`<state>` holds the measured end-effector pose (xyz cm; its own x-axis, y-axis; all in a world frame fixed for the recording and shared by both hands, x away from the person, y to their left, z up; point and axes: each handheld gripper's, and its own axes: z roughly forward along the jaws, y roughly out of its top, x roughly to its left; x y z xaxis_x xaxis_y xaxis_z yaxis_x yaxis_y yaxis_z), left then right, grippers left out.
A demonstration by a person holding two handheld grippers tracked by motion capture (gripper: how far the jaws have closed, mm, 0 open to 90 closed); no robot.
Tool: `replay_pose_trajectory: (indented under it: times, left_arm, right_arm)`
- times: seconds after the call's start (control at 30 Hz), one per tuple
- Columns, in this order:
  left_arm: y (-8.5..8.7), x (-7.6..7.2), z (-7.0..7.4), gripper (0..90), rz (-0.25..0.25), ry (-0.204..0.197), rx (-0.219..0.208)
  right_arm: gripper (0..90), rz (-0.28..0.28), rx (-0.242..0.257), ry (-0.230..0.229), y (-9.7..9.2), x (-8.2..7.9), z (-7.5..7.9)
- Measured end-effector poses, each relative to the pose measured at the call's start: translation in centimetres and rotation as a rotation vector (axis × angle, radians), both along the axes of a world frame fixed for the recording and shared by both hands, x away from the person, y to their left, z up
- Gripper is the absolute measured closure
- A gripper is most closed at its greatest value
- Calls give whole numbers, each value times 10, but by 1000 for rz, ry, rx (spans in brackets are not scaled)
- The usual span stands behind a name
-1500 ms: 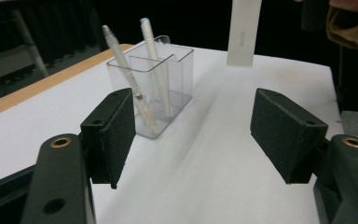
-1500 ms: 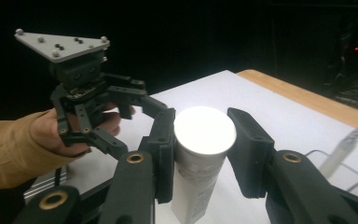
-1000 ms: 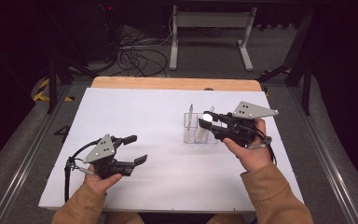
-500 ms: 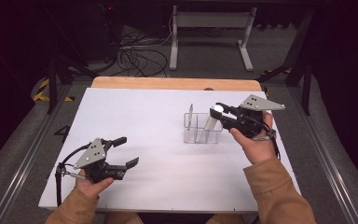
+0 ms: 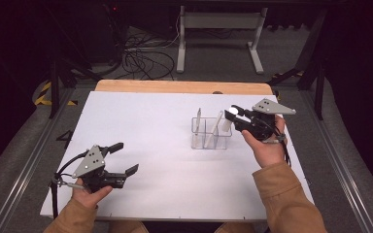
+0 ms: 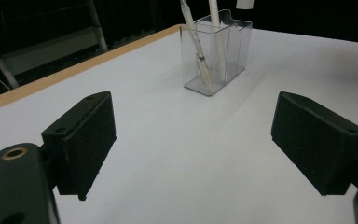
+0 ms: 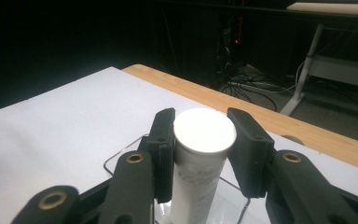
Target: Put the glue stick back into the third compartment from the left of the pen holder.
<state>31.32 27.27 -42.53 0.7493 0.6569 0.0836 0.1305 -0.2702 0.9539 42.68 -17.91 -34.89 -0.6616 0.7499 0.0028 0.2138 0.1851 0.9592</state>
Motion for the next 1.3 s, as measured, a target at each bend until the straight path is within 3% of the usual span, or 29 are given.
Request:
replay_pose_trajectory:
  times: [0.37,0.83,1.13,1.3]
  left_arm:
    - [3,-2,-1,145,8,0,8]
    - [5,-4,-3,146,10,8,9]
    - [5,-4,-3,147,12,7,10]
    - [6,-4,-3,147,15,4,13]
  right_arm:
    - [644,-28,-5,17,-1,9,-9]
    - [644,-42,-7,73,3,17,-27]
    - [641,-53,-7,89,3,19,-29]
    - [484,-71,-5,60,0,18,-26]
